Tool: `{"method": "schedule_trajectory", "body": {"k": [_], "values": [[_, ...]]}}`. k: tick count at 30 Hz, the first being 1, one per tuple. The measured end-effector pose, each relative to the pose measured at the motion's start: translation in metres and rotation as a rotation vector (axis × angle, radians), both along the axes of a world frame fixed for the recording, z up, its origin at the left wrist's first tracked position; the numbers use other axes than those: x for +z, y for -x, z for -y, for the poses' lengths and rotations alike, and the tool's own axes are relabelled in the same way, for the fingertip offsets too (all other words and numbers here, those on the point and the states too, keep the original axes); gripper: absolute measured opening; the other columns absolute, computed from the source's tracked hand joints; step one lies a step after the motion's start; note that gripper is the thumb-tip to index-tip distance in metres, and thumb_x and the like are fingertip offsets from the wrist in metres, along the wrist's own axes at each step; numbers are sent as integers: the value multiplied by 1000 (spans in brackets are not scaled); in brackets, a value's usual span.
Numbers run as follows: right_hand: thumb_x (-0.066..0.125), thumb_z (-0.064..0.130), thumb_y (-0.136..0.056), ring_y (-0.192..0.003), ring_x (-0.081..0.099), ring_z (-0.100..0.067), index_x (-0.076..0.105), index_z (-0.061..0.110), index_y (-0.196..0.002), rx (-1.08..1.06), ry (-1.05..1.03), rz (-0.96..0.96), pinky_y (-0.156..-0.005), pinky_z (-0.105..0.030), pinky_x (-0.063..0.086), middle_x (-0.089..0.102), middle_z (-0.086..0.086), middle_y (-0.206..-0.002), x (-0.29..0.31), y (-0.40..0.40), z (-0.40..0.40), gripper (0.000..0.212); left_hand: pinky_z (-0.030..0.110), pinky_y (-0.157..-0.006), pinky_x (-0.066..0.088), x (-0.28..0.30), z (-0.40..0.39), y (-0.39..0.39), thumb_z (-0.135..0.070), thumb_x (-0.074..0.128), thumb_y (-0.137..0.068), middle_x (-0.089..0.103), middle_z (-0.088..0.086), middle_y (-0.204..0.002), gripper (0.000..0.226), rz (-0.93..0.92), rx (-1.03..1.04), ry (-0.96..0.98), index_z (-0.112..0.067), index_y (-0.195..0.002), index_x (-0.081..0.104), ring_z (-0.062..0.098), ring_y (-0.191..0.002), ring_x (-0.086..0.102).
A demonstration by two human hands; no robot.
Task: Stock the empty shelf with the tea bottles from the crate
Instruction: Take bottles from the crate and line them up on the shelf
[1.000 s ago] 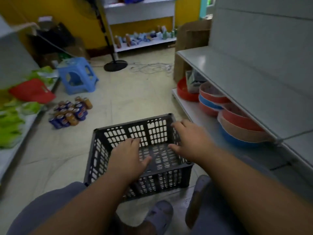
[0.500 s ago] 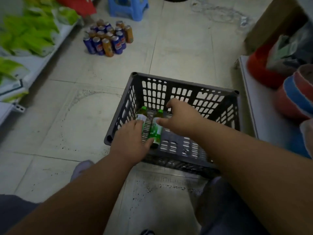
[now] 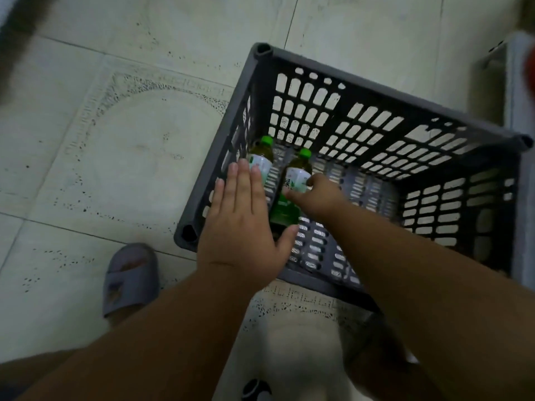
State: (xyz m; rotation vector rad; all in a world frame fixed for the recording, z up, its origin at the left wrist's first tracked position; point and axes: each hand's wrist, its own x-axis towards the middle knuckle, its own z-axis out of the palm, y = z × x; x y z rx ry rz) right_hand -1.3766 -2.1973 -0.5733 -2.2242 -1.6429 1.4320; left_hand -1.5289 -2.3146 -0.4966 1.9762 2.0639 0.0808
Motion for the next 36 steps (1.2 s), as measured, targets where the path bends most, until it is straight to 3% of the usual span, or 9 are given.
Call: {"method": "schedule_trajectory", "body": {"k": [3, 8, 12, 14, 17, 22, 28, 32, 36], "values": [[80, 55, -76, -82, 66, -19, 54, 14, -111, -74, 68, 10, -54, -26, 47, 64, -3, -96, -29, 2, -14, 60, 49, -123, 4, 2, -2, -1, -69, 20, -90, -7, 23, -164, 100, 5, -30, 29, 2, -156, -7, 33, -152, -10], [87, 53, -69, -117, 61, -35, 38, 6, -146, -201, 182, -131, -95, -48, 55, 57, -19, -135, -71, 20, -29, 102, 49, -123, 4, 1, -2, 0, -73, 15, -89, -12, 22, -164, 102, -11, -47, 85, 1, -156, -9, 31, -152, -15], [90, 36, -72, -85, 69, -25, 54, 10, -120, -273, 190, -122, -72, -40, 61, 68, -12, -108, -91, 10, -39, 65, 49, -123, 2, 0, -2, 0, -73, 13, -90, -14, 22, -164, 101, -2, -53, 99, 1, -155, -12, 31, -151, -17], [91, 30, -71, -82, 67, -25, 53, 10, -120, -287, 170, -126, -57, -34, 57, 66, -12, -106, -89, 4, -39, 65, 48, -123, 0, 0, -2, 0, -73, 12, -90, -16, 21, -163, 101, 3, -54, 101, 0, -154, -14, 30, -151, -19], [89, 18, -71, -92, 69, -32, 49, 7, -128, -307, 160, -242, -68, -43, 61, 65, -16, -115, -80, -4, -36, 70, 46, -124, -2, 0, -1, 1, -74, 13, -89, -15, 20, -164, 102, 12, -53, 112, -1, -155, -14, 29, -151, -18], [82, 5, -75, -84, 72, -26, 50, 15, -131, -309, 234, -499, -51, -30, 57, 69, -12, -109, -23, -14, -30, 65, 46, -124, 2, -3, -2, 2, -75, 10, -89, -8, 21, -164, 100, -26, -56, 126, -2, -153, -12, 31, -152, -10], [68, -7, -78, -93, 71, -29, 56, 17, -118, -136, 133, -629, -75, -40, 56, 72, -10, -100, 89, -33, -11, 48, 41, -124, -3, 15, -3, 3, -88, 0, -72, -16, 15, -164, 117, 27, -45, 287, -7, -154, -18, 24, -151, -16], [72, 7, -75, -103, 68, -35, 58, 19, -118, -150, 85, -810, -91, -50, 54, 71, -13, -104, 171, -59, 14, 47, 42, -124, 10, 68, 11, -15, -93, 21, -68, -2, 7, -168, 124, 217, -75, 220, -14, -160, -5, 19, -153, -2], [84, 31, -70, -98, 71, -33, 65, 20, -111, -132, -123, -928, -92, -53, 55, 74, -10, -100, 243, -83, 62, 46, 36, -114, 25, 130, 45, -55, -81, 52, -76, 27, 0, -163, 106, 493, 18, 52, -25, -159, 18, 18, -147, 27]]}}
